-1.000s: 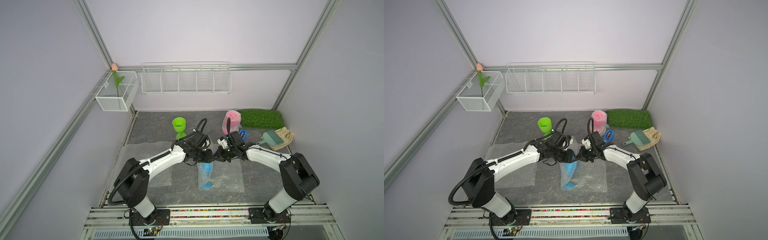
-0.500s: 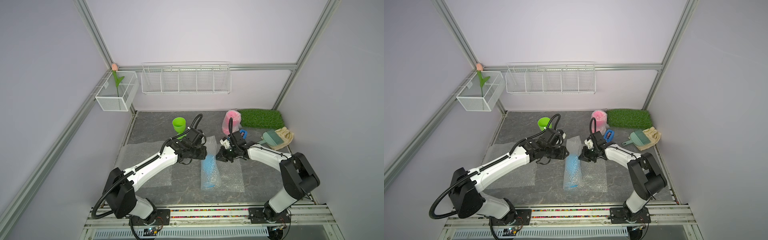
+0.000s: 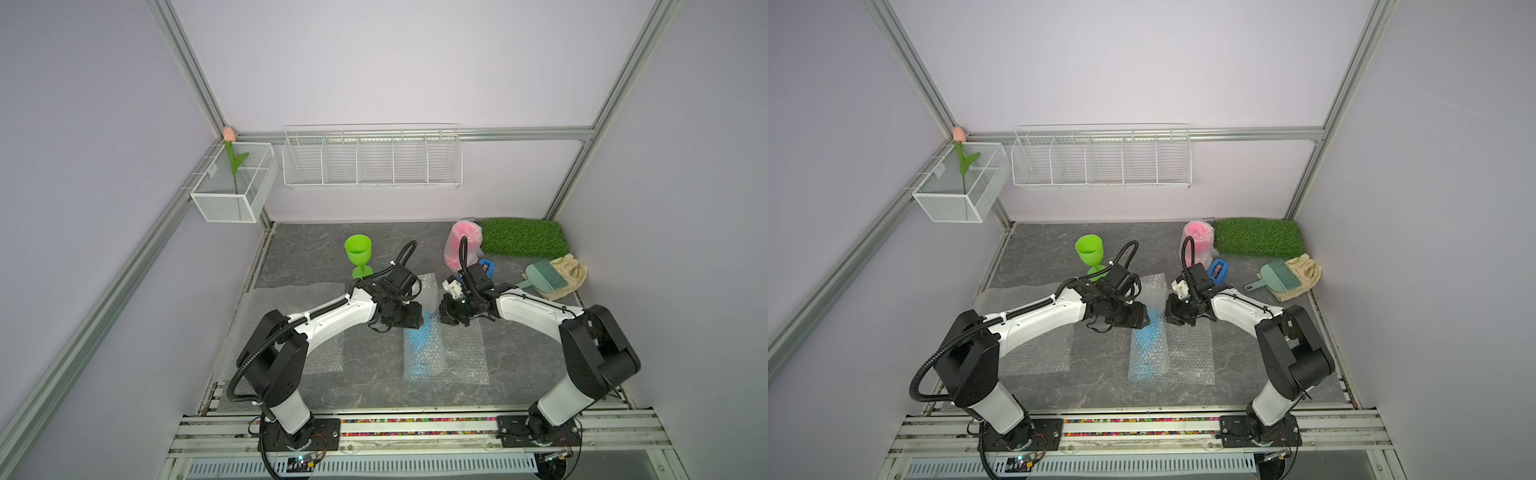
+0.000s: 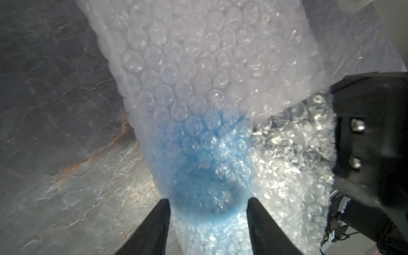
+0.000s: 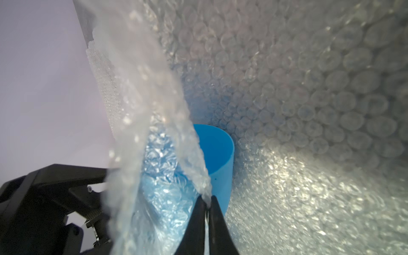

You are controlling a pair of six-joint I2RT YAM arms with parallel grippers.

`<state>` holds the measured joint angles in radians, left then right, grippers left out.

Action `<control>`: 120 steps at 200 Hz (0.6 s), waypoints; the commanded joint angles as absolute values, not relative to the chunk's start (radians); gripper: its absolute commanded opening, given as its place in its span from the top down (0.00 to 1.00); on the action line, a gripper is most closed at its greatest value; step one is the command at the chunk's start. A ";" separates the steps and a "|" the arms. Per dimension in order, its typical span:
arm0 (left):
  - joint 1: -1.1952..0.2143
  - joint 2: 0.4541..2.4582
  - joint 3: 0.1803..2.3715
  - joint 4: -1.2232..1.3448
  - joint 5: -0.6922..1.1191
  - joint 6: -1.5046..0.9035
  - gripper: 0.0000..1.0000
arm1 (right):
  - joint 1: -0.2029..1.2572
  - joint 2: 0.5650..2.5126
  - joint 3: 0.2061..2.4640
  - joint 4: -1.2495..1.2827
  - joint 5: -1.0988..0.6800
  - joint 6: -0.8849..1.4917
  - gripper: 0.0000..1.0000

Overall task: Wrap wine glasses in bubble wrap
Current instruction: Wrap the wine glass in bubble wrap.

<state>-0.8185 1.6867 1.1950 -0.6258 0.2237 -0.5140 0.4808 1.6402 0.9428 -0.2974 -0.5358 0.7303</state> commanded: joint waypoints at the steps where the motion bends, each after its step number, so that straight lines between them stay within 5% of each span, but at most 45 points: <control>1: -0.822 1.713 1.198 -0.641 0.230 -0.511 0.41 | 0.465 1.594 0.927 -0.363 -0.498 0.706 0.82; 44: -0.822 1.724 1.198 -0.640 0.236 -0.514 0.40 | 0.414 1.493 0.897 -0.464 -0.406 0.670 0.61; 120: -0.822 1.724 1.195 -0.632 0.237 -0.520 0.40 | 0.409 1.390 0.767 -0.206 -0.623 0.730 0.49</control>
<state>-0.8185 1.7077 1.1950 -0.6182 0.2440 -0.5144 0.4004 1.4059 0.7887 -0.3130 -0.5350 0.7101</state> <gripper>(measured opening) 0.600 0.496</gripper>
